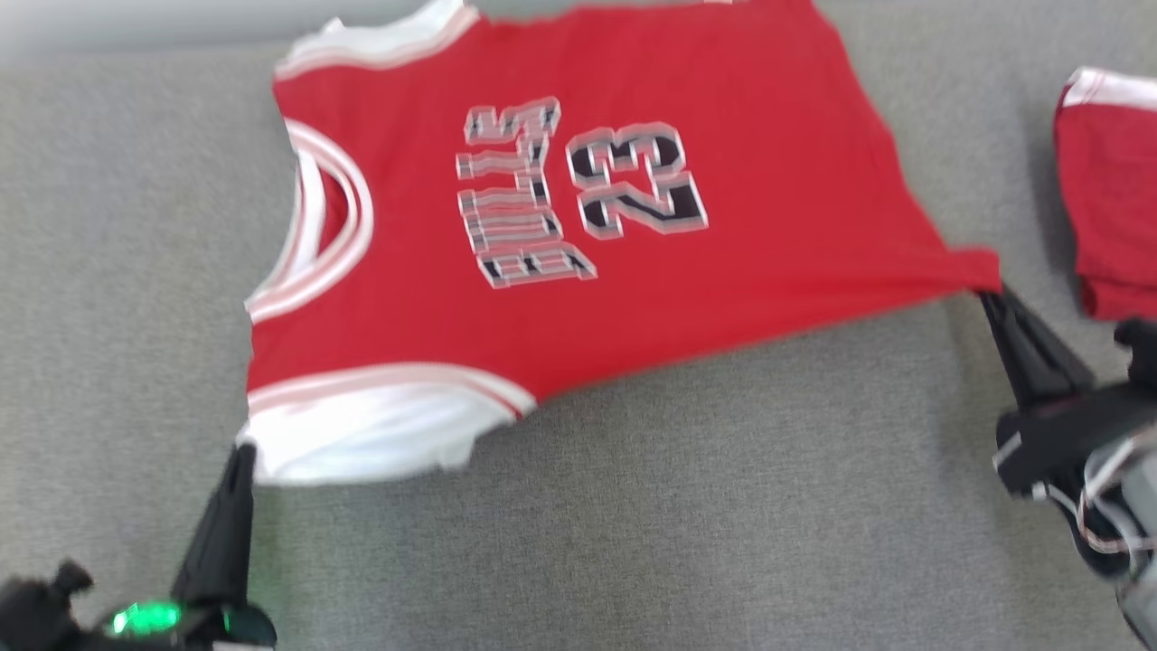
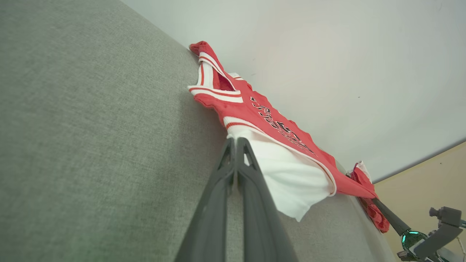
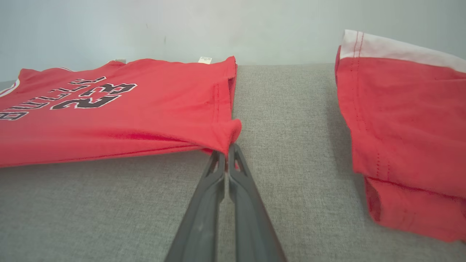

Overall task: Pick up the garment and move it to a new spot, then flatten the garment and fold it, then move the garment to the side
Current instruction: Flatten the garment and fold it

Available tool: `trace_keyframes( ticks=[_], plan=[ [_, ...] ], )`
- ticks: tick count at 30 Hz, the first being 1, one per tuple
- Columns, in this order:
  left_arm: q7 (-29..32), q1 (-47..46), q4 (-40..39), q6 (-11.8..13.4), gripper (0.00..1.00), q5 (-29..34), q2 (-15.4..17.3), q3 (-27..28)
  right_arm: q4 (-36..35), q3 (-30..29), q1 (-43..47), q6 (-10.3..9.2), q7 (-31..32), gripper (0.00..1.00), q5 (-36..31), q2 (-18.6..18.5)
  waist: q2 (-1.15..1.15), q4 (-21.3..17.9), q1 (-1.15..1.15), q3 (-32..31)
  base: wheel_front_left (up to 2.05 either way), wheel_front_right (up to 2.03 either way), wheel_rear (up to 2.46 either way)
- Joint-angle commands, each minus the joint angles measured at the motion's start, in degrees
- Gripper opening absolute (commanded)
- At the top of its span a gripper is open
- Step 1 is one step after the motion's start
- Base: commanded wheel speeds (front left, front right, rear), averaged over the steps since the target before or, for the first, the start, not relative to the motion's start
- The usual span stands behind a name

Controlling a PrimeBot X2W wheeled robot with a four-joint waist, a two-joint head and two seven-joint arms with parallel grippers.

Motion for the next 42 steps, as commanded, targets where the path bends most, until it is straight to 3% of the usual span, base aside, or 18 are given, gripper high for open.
trace_keyframes(
  ticks=[1, 8, 13, 18, 24, 28, 42],
  plan=[
    [-0.3, 2.0, -0.4, 0.5, 0.00, -0.4, 0.1, 0.8, -0.3, -0.8, 2.0, -0.11, -0.1, 0.00, -0.3, -0.9, 0.01, 0.4, 0.02, -3.7, 0.00, 0.00, 0.00],
    [-0.3, 11.2, -5.2, 2.2, 0.00, 0.7, -2.0, 2.9, -5.4, -5.8, 14.1, -0.11, -0.1, 0.00, -2.8, -2.2, 0.01, -0.4, 0.02, -7.9, 0.00, 0.00, 0.00],
    [2.3, 16.5, -8.5, 5.4, 0.00, 0.0, -0.4, 2.9, -9.1, -8.8, 22.2, -0.12, 0.3, 0.00, -4.0, -4.1, 0.01, -1.2, 0.02, -9.3, 0.00, 0.00, 0.00],
    [6.5, 16.5, -9.9, 8.6, 0.00, -2.5, -0.5, 2.5, -12.4, -12.3, 25.3, -0.12, 5.4, 0.00, -5.1, -3.9, 0.01, -1.6, 0.02, -9.2, 0.00, 0.00, 0.00],
    [10.0, 8.2, -7.0, 9.6, 0.00, -4.2, -2.7, 0.9, -12.2, -13.3, 20.2, -0.11, 15.9, 0.00, -8.0, -0.6, 0.01, -0.6, 0.02, -6.7, 0.00, 0.00, 0.00],
    [11.0, 2.1, -3.8, 9.9, 0.00, -4.3, -3.8, 0.4, -11.2, -14.1, 15.4, -0.10, 19.1, 0.00, -8.9, 1.5, 0.01, 0.5, 0.02, -4.9, 0.00, 0.00, 0.00],
    [10.7, -12.2, 10.0, 7.4, 0.00, -0.2, -5.8, -2.4, -2.2, -10.3, 2.7, -0.10, 17.1, 0.00, -10.9, 5.3, 0.01, 1.8, 0.02, -0.5, 0.00, 0.00, 0.00]
  ],
)
